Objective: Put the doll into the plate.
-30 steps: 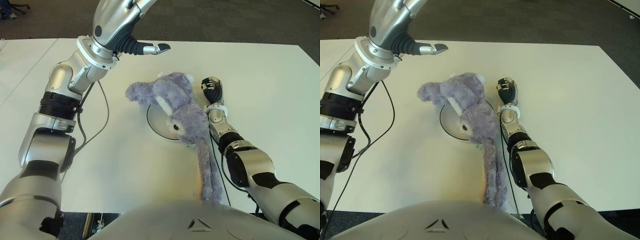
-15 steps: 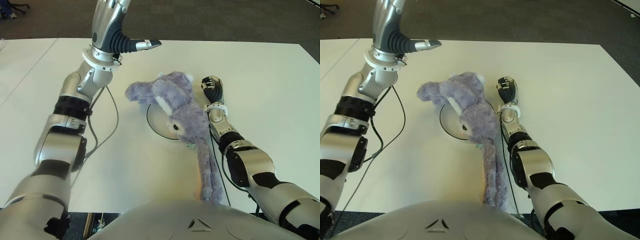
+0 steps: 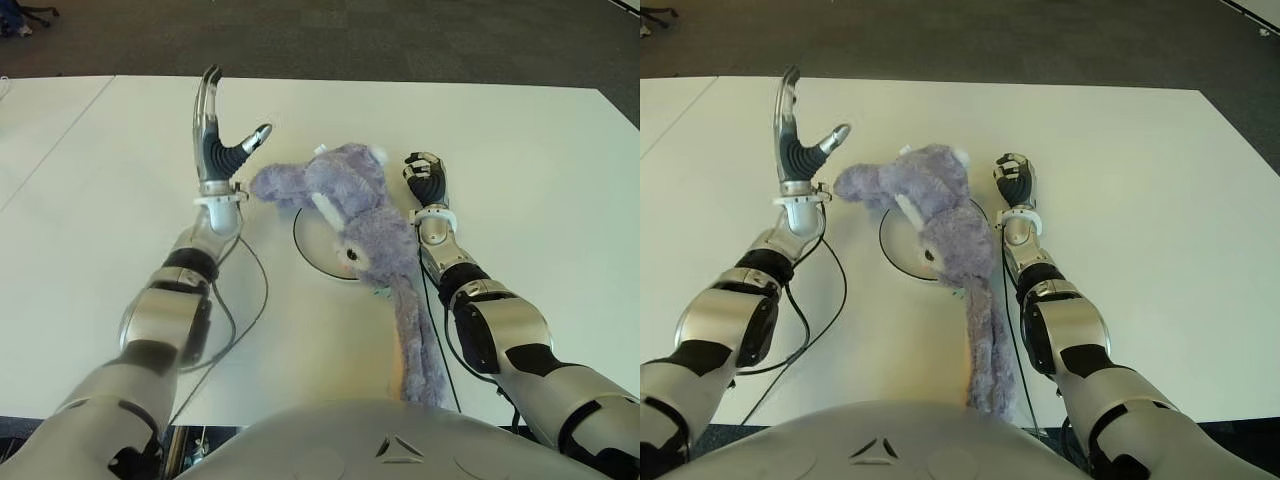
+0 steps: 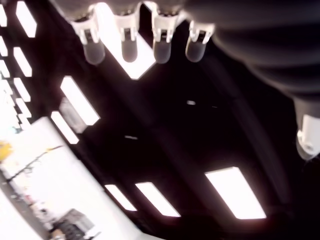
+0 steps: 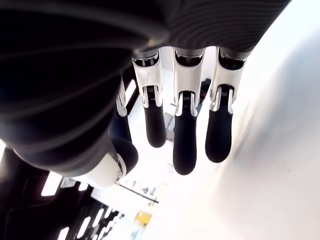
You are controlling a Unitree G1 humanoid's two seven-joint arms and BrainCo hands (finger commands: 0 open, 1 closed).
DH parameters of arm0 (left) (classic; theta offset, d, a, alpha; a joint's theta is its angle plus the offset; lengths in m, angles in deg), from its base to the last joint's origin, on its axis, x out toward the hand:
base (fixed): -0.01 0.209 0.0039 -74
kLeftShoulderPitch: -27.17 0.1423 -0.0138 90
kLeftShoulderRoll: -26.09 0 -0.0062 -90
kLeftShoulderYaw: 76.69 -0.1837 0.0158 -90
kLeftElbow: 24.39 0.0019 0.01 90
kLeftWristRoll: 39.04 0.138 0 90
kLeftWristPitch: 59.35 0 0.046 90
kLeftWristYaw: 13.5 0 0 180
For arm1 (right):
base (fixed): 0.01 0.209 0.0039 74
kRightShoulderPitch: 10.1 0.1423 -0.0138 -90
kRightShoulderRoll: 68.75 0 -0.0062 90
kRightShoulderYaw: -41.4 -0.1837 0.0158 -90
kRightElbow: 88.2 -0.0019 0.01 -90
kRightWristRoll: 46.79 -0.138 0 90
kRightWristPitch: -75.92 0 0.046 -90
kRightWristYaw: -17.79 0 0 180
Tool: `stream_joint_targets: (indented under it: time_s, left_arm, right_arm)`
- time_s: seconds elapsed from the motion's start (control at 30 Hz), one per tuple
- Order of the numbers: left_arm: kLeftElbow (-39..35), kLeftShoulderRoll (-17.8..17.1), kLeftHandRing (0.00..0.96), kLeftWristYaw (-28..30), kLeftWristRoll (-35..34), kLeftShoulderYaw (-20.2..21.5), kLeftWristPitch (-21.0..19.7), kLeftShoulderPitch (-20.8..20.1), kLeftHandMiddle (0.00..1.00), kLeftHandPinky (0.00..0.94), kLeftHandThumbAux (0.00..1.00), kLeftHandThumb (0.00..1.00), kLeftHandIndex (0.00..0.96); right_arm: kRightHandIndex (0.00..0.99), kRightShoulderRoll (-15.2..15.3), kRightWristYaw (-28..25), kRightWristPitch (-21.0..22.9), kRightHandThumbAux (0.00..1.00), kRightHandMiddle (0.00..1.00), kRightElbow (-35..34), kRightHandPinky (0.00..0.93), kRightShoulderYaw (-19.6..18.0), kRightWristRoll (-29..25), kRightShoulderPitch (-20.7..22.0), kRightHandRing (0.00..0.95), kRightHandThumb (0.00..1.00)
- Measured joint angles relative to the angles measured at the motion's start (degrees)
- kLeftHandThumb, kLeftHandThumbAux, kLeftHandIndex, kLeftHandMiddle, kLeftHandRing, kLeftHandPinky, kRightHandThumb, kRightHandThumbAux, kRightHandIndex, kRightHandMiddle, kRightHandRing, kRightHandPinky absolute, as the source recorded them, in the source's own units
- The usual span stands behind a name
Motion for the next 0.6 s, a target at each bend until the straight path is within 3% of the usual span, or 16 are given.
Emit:
stream_joint_targets:
  time_s: [0.33,0.37,0.6]
  left_arm:
    - [3.5,1.8,0.000,4.0,-5.7,2.6,-0.4,1.4,0.000,0.000,0.609,0.000,0.000]
    - [3.7,2.5,0.000,6.9,-8.1,4.0,-0.3,1.4,0.000,0.000,0.612,0.000,0.000]
    - [3.8,3.8,0.000,12.7,-13.3,7.3,-1.7,1.3,0.000,0.000,0.671,0.000,0.000]
  right_arm:
    - [0.399,0.2,-0.2,0.2,0.740,0.347,0.3,0.427,0.2,0.2,0.0,0.409,0.682]
    - [0.399,0.3,-0.4,0.3,0.740,0.348,0.4,0.429,0.2,0.2,0.0,0.406,0.683]
    - [0.399,0.4,0.0,0.5,0.738,0.335,0.5,0.489,0.3,0.4,-0.1,0.429,0.686]
